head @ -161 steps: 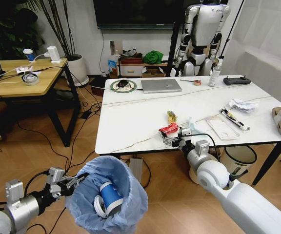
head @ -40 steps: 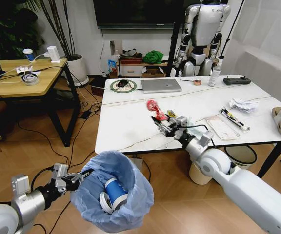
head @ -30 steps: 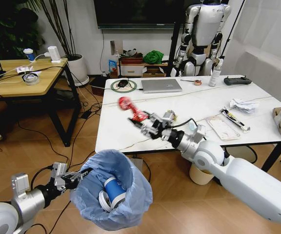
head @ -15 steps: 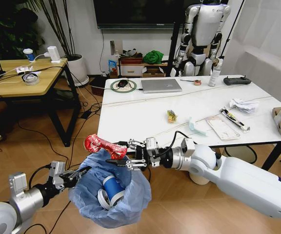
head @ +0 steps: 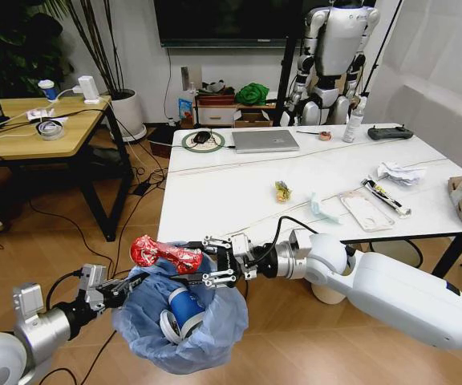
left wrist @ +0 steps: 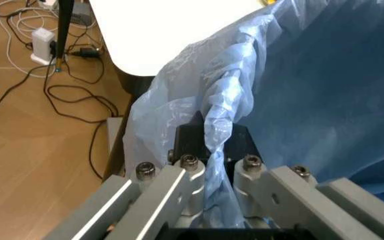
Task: Pick up the trash bin and place the trash from the table into it.
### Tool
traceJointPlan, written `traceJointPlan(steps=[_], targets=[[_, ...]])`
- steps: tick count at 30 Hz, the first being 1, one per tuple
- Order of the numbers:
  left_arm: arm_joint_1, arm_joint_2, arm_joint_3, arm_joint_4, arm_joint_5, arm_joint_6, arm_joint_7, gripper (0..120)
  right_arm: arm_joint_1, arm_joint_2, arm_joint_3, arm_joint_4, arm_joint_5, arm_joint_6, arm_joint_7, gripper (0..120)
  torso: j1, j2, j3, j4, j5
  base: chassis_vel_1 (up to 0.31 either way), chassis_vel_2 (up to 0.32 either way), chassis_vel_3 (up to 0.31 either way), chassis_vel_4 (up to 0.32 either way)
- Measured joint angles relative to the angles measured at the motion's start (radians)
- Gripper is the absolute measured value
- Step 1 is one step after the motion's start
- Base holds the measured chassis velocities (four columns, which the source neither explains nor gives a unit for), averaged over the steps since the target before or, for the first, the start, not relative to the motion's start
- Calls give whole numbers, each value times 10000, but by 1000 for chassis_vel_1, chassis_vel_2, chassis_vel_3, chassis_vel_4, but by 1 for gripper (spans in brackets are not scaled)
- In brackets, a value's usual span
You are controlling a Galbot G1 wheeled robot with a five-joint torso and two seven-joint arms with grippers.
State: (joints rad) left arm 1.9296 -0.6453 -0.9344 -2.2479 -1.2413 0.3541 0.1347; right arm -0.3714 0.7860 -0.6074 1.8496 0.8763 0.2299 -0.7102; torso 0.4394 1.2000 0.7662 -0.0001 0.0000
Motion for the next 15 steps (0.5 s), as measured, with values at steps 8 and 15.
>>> traceJointPlan(steps=[8, 15], targets=[[-9, 6, 1, 0, -17, 11, -24, 0, -116, -14, 108, -44, -46, 26, -33, 82, 0, 0, 0, 0, 0, 0, 0, 0, 0], [3, -44, 8, 8, 6, 21, -29, 0, -250, 154, 552, -102, 149, 26, 380, 100, 0, 0, 0, 1, 0, 0, 0, 0, 0]])
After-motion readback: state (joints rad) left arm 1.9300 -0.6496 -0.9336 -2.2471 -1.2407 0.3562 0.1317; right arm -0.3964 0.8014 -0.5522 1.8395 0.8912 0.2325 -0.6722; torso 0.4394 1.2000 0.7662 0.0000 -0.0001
